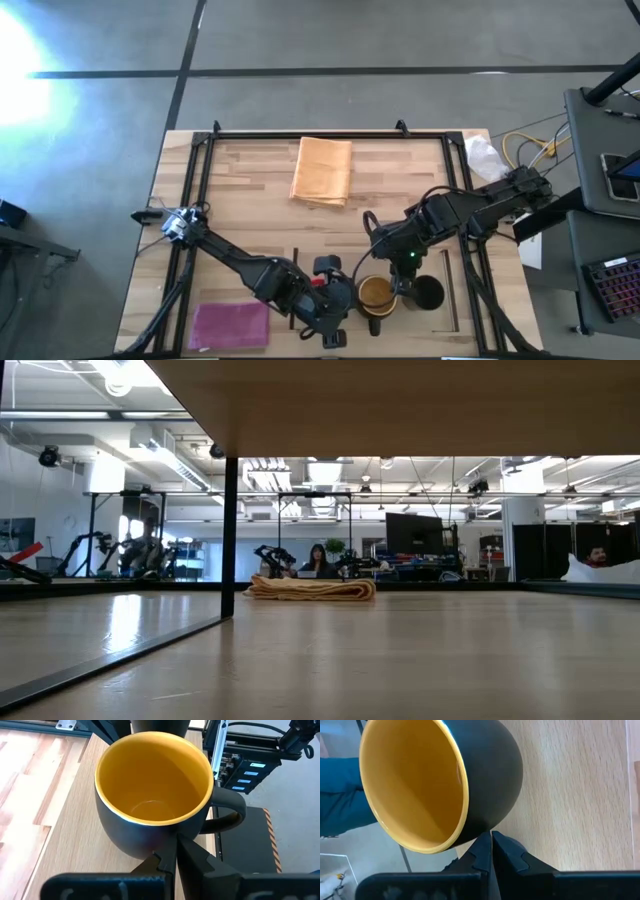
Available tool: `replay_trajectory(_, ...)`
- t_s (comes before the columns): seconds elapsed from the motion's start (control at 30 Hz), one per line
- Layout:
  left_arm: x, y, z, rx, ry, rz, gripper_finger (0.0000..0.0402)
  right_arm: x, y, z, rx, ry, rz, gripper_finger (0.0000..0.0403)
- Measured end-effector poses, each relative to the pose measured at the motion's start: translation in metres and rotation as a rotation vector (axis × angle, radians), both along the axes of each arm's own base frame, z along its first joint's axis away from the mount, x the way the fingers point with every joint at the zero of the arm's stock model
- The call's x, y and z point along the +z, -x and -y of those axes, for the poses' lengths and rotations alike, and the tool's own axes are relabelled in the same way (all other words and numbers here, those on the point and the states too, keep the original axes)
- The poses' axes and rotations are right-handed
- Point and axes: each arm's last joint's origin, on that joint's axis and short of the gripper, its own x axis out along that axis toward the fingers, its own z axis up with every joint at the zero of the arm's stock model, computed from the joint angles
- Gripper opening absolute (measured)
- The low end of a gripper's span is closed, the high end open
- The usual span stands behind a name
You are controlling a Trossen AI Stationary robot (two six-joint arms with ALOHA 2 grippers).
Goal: Stack small to large cups/mugs on shelf
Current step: Adjust the black mug on the shelf
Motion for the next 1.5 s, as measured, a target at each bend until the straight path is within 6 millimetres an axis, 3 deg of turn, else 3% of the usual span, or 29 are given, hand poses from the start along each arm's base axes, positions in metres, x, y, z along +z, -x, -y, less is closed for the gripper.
replay_trajectory(1.07, 0.01, 0.013, -0.005, 0.004, 0.003, -0.035, 0.0, 0.0, -0.001, 0.001, 0.013, 0.03, 0.03, 0.0009)
replay_trajectory(1.5, 0.009, 0.013, -0.005, 0.003, 0.001, -0.038, 0.0, -0.002, 0.004, 0.002, 0.035, 0.026, -0.031, 0.0009)
